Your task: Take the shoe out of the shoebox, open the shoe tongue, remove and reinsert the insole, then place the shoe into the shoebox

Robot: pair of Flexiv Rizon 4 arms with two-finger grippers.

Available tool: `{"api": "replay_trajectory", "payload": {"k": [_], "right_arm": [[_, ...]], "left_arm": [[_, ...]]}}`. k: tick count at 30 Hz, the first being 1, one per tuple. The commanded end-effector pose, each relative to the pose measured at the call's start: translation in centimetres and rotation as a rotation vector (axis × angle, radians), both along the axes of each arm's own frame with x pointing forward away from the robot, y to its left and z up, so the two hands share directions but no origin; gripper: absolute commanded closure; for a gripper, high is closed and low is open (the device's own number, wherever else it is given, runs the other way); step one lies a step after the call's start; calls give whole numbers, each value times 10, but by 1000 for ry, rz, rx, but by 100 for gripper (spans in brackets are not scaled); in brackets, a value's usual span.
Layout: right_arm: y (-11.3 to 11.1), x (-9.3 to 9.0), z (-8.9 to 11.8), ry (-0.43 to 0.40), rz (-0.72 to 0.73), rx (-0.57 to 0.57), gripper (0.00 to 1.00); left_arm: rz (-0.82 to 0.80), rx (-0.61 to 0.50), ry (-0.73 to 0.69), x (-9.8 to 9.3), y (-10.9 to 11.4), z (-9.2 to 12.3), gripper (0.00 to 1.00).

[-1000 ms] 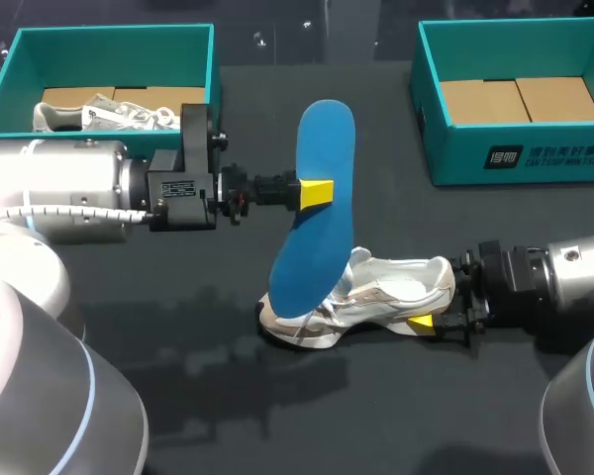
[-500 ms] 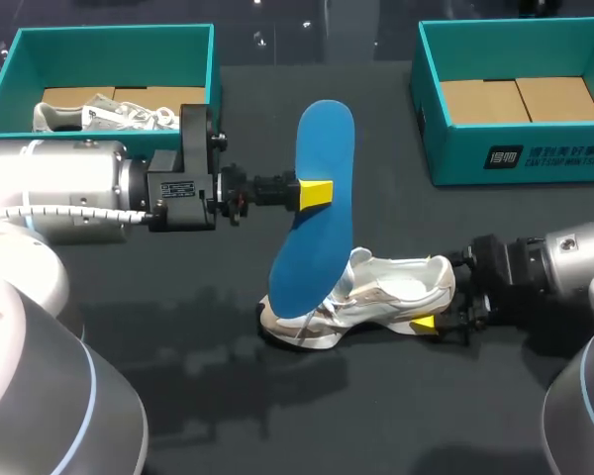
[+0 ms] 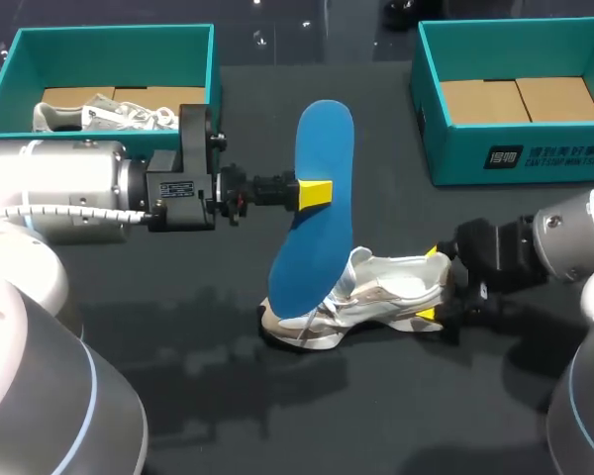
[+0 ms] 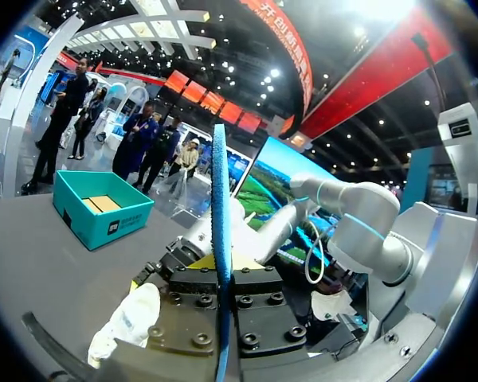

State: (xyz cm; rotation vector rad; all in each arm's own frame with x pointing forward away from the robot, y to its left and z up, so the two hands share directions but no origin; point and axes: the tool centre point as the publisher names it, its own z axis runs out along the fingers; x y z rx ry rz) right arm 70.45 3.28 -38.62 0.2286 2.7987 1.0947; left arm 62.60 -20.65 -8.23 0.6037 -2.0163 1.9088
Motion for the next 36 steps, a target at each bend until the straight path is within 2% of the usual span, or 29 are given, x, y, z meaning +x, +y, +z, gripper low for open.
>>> {"api": "replay_trajectory", "payload": {"k": [1,10,17,21,23,31,36], "right_arm": [[3,-3,2,21,-13,-125,0],[3,-3,2,21,-13,-125,0],[11,-6,18,50,-70,-299,0],[16,-5,26,105,-62,-399,0],[17,-3,29,167,-66,-461,0],[15,1,43,289,-110,-589,0],[14,0,45,314,-118,-635,0]], "left_arm": [[2,0,0,-1,-2,-1,100],[2,0,0,-1,-2,-1,100],[2,0,0,-1,-2,-1,100],[2,0,0,-1,-2,-1,100],[2,0,0,-1,-2,-1,100],[2,0,0,-1,-2,-1,100],[2,0,0,-1,-2,-1,100]]}}
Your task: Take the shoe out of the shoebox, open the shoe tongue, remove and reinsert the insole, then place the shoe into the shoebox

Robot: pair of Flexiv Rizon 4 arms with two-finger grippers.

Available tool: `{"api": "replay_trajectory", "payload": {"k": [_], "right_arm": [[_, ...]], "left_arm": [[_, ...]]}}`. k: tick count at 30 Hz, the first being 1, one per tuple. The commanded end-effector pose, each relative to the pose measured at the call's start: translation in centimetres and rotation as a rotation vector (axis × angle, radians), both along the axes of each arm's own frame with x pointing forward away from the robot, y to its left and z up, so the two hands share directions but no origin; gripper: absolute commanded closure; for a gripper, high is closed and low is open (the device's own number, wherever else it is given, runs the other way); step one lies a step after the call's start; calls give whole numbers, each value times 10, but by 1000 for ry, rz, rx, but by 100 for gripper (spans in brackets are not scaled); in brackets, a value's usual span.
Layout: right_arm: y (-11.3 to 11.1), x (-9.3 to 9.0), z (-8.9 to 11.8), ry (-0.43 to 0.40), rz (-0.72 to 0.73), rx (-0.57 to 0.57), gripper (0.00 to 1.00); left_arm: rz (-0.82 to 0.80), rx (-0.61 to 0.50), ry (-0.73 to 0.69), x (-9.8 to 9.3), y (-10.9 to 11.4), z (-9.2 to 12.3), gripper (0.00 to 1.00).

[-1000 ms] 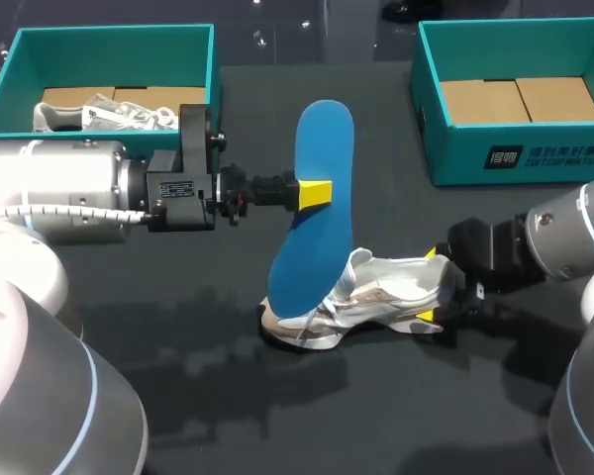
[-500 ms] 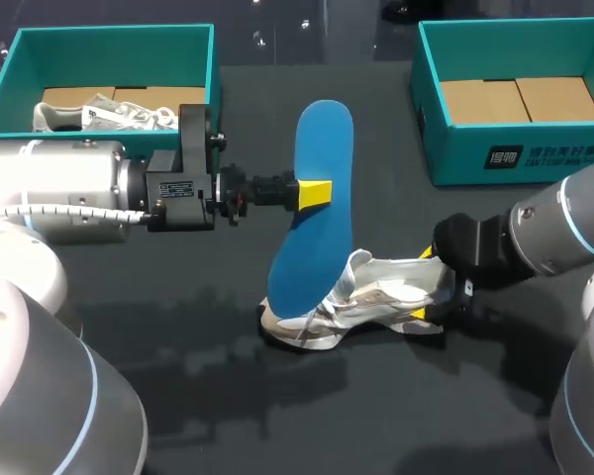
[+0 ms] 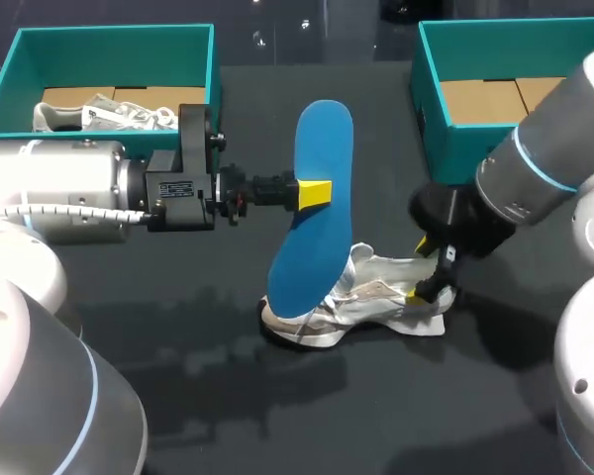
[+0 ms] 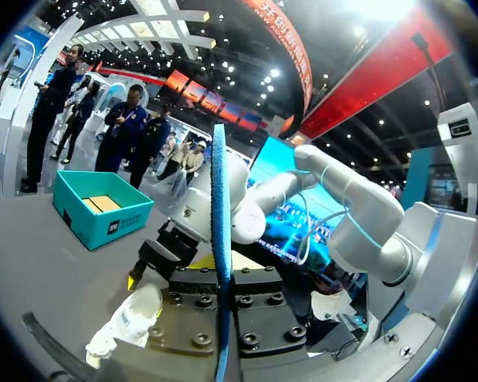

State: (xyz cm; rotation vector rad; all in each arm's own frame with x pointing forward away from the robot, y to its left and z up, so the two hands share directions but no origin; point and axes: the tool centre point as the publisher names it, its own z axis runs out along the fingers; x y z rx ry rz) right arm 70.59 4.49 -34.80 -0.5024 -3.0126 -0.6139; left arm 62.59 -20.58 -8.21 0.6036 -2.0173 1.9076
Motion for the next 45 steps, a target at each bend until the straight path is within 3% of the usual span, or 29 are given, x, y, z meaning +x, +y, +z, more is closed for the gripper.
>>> {"api": "replay_trajectory", "payload": {"k": [1,11,25,37,45], "right_arm": [[2,-2,7,106,19,-324,0],[6,-9,18,67,9,-415,0],[8,-5,21,63,18,-436,0],[20,13,27,44,24,-464,0],[28,25,15,50,51,-470,0]], "left_arm": [[3,-1,0,0,-2,-1,100],[3,-1,0,0,-2,-1,100],[3,-1,0,0,-2,-1,100],[3,-1,0,0,-2,-1,100],[3,-1,0,0,-2,-1,100]]}}
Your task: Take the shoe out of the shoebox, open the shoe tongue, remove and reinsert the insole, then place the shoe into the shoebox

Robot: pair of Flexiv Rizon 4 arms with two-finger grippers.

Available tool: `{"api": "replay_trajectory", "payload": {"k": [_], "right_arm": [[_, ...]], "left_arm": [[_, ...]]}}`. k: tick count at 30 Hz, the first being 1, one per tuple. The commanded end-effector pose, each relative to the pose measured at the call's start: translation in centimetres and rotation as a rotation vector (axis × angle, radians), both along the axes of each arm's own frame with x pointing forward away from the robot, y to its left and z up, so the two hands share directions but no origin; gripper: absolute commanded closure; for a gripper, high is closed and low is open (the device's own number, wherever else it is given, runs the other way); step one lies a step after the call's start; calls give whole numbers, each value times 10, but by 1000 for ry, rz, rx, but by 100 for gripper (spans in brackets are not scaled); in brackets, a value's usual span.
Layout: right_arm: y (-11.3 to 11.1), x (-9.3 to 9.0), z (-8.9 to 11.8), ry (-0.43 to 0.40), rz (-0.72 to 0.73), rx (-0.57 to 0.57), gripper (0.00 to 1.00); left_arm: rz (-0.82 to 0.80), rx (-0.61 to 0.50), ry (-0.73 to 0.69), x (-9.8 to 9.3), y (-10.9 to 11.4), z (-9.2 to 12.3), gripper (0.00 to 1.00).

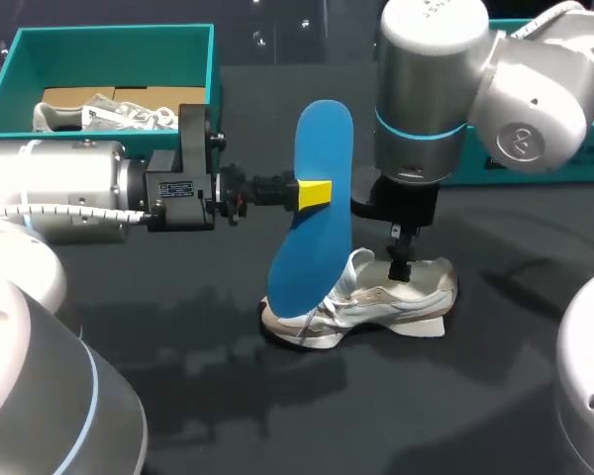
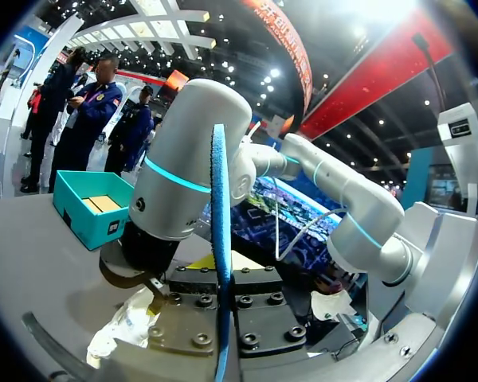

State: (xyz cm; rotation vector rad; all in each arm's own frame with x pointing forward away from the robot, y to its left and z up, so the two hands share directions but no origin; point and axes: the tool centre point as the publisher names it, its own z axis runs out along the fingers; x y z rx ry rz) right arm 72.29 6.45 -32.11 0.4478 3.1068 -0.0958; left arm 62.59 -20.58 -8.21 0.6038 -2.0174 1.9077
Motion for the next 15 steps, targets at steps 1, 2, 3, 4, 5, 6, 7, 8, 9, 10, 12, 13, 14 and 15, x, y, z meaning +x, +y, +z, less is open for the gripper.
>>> {"api": "replay_trajectory", "payload": {"k": [1,2,3,4,5,6,7,8,9,10,12,13,14,15], "right_arm": [[9,9,-14,8,7,-9,0],[9,10,-16,8,9,-6,0],[10,11,-18,8,12,-3,0],[11,11,-20,6,17,0,0],[12,11,-22,7,18,1,0],[13,11,-24,11,18,2,0],[14,11,-25,13,21,6,0],[14,11,-27,14,22,11,0],[15,11,-29,17,20,14,0],[16,11,-31,20,19,18,0],[17,11,-34,24,14,23,0],[18,11,-36,25,13,23,0],[18,11,-38,23,13,26,0],[18,12,-39,24,12,29,0]], "left_arm": [[3,-1,0,0,-2,-1,100],[3,-1,0,0,-2,-1,100],[3,-1,0,0,-2,-1,100],[3,-1,0,0,-2,-1,100],[3,-1,0,0,-2,-1,100],[3,-1,0,0,-2,-1,100],[3,-1,0,0,-2,-1,100],[3,-1,0,0,-2,-1,100],[3,-1,0,0,-2,-1,100],[3,-1,0,0,-2,-1,100],[3,-1,0,0,-2,-1,100],[3,-1,0,0,-2,-1,100],[3,-1,0,0,-2,-1,100],[3,-1,0,0,-2,-1,100]]}}
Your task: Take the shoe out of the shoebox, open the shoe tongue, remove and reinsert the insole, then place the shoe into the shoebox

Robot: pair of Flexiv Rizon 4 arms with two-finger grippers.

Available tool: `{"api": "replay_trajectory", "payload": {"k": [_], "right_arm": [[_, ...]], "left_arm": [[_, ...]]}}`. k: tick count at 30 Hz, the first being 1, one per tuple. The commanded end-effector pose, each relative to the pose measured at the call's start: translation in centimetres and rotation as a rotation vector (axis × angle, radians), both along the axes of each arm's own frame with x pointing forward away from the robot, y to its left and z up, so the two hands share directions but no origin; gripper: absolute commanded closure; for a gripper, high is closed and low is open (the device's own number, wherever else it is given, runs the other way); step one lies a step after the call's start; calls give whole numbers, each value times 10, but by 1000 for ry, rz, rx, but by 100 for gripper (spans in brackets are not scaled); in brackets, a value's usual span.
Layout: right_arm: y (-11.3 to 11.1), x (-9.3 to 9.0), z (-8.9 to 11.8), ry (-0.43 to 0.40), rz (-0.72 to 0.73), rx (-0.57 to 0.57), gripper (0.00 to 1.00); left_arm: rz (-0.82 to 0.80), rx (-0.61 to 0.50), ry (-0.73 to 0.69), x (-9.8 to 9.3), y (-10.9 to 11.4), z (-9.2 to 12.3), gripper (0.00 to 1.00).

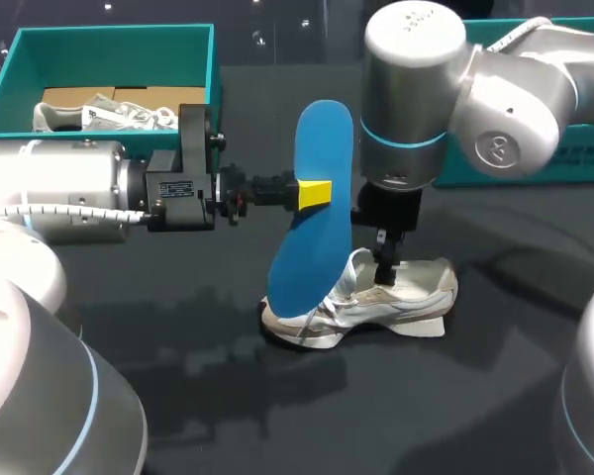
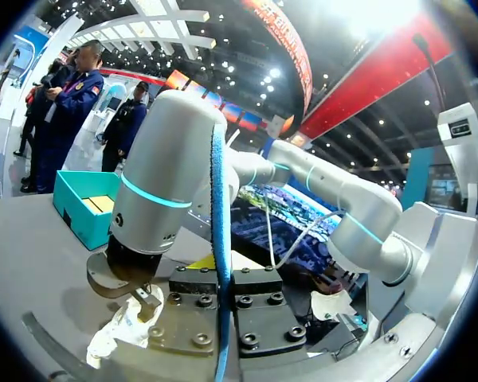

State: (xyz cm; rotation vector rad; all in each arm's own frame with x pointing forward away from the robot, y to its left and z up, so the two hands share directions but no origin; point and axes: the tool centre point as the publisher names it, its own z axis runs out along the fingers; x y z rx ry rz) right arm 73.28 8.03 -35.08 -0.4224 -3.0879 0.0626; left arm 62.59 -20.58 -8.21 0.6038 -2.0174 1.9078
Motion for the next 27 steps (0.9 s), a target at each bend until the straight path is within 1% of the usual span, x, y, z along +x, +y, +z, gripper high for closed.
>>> {"api": "replay_trajectory", "payload": {"k": [1,4,10,11,12,13,15,17,20,21,22,23,24,27], "right_arm": [[3,3,-11,3,-3,4,0],[3,4,-14,3,-2,7,0],[4,4,-28,25,-10,35,0],[4,3,-30,28,-13,37,5],[5,3,-31,31,-16,40,13],[5,2,-32,32,-18,43,23],[5,1,-34,35,-23,45,32],[6,0,-35,36,-26,46,50],[6,-3,-36,37,-31,45,57],[6,-4,-36,38,-33,46,61],[7,-5,-36,38,-34,45,68],[7,-5,-36,37,-35,46,91],[7,-6,-36,37,-36,46,100],[9,-10,-35,33,-38,43,100]], "left_arm": [[3,-1,0,0,-2,-1,100],[3,-1,0,0,-2,-1,100],[3,-1,0,0,-2,-1,100],[3,-1,0,0,-2,-1,100],[3,-1,0,0,-2,-1,100],[3,-1,0,0,-2,-1,100],[3,-1,0,0,-2,-1,100],[3,-1,0,0,-2,-1,100],[3,-1,0,0,-2,-1,100],[3,-1,0,0,-2,-1,100],[3,-1,0,0,-2,-1,100],[3,-1,0,0,-2,-1,100],[3,-1,0,0,-2,-1,100],[3,-1,0,0,-2,-1,100]]}}
